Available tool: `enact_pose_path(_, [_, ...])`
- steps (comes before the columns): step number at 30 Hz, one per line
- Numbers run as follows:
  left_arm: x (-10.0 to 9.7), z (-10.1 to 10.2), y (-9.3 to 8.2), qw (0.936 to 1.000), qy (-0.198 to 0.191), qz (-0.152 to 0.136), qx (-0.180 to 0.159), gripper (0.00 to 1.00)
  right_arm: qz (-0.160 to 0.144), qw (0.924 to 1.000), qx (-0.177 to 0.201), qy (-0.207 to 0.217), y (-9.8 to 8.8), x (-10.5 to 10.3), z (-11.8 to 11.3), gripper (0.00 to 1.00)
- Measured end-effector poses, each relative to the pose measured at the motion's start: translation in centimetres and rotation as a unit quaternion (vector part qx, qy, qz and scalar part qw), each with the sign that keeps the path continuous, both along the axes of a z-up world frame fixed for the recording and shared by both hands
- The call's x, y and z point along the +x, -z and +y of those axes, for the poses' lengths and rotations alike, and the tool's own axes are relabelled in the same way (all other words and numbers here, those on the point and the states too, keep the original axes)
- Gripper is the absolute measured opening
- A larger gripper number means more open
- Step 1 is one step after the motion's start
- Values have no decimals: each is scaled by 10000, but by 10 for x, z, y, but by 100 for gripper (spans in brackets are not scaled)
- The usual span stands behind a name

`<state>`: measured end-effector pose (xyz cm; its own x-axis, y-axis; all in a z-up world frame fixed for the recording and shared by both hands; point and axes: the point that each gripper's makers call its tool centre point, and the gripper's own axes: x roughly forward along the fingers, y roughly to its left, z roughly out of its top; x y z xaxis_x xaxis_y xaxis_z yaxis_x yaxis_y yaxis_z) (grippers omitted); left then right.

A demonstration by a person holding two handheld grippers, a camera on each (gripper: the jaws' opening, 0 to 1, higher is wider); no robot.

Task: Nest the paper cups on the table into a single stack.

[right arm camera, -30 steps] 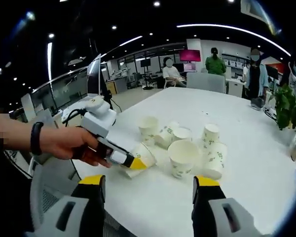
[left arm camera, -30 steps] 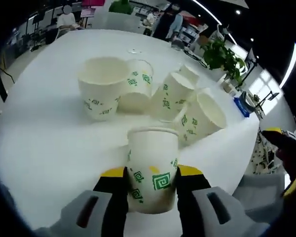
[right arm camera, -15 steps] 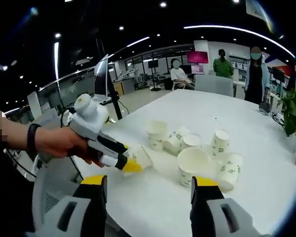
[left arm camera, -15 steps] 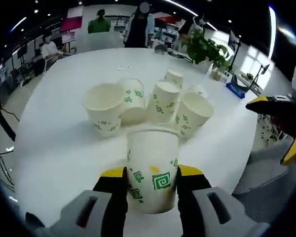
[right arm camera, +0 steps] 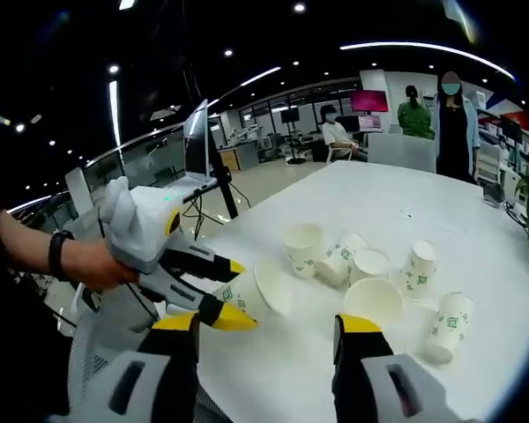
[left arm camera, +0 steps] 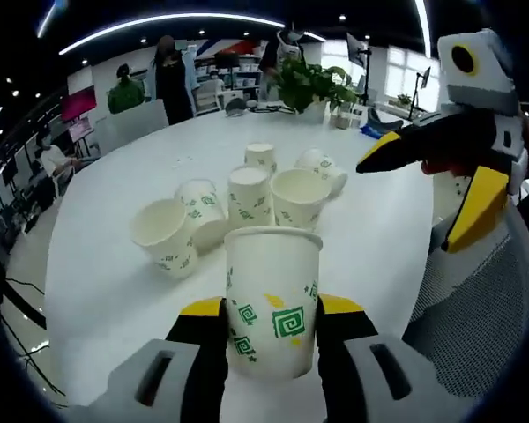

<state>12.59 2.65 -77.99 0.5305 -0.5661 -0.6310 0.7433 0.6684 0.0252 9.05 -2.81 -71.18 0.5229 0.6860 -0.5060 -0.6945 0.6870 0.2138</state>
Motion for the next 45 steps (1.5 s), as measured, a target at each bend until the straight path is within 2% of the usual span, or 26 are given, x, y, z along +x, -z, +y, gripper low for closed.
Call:
enact_pose_path(2, [0,-2,-1,9993,261,-172,181,37,30,9999,11,-100,-1,0,4,60])
enact_pose_path(4, [-8,-8,-1,9974,500,-297,417,37,57,9998,7,-201,-1,-2,7,59])
enact_pose_path(8, [-17,-18,-9,9961,703,-379,376,37,156,9992,91,-361,-1,-4,14,56])
enact_pose_path(15, [-20,-31,-18,9934,1002,-494,272,38,408,9981,230,-395,4,-5,15,49])
enact_pose_path(21, [-21,-39,-19,9888,1300,-645,338,38,555,9971,291,-437,6,-5,15,44])
enact_pose_path(26, [-25,-45,-21,9824,1591,-849,488,38,665,9960,322,-510,9,-7,18,41])
enact_pose_path(33, [-34,-56,-21,9687,2088,-1123,742,38,846,9939,322,-636,16,-10,25,38])
enact_pose_path(34, [-35,-56,-21,9683,2110,-1114,741,38,868,9937,304,-647,18,-11,26,37])
enact_pose_path(41, [-45,-67,-22,9591,2411,-1277,750,38,1055,9912,384,-697,25,-11,30,22])
enact_pose_path(45, [-47,-69,-21,9590,2437,-1256,719,38,1126,9899,369,-780,26,-15,31,15])
